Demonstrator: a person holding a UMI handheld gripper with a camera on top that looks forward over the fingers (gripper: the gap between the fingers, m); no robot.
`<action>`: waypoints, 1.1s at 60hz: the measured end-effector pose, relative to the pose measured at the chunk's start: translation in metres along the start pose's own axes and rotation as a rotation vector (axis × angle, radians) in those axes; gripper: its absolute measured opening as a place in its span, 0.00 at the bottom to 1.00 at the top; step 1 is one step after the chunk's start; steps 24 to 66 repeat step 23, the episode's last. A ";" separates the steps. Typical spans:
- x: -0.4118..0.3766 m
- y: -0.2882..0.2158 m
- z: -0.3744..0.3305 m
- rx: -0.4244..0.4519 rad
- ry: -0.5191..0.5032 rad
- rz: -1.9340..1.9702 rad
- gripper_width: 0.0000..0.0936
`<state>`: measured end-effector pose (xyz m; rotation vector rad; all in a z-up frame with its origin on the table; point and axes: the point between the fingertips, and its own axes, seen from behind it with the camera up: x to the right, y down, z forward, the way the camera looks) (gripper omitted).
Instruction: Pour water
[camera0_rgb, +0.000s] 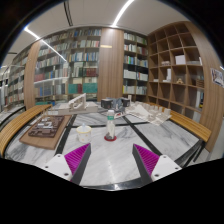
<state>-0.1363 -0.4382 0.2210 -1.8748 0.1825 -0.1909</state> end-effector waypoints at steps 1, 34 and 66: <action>0.000 0.001 -0.004 0.000 -0.001 -0.003 0.92; -0.003 0.012 -0.046 0.004 -0.006 0.016 0.91; -0.003 0.012 -0.046 0.004 -0.006 0.016 0.91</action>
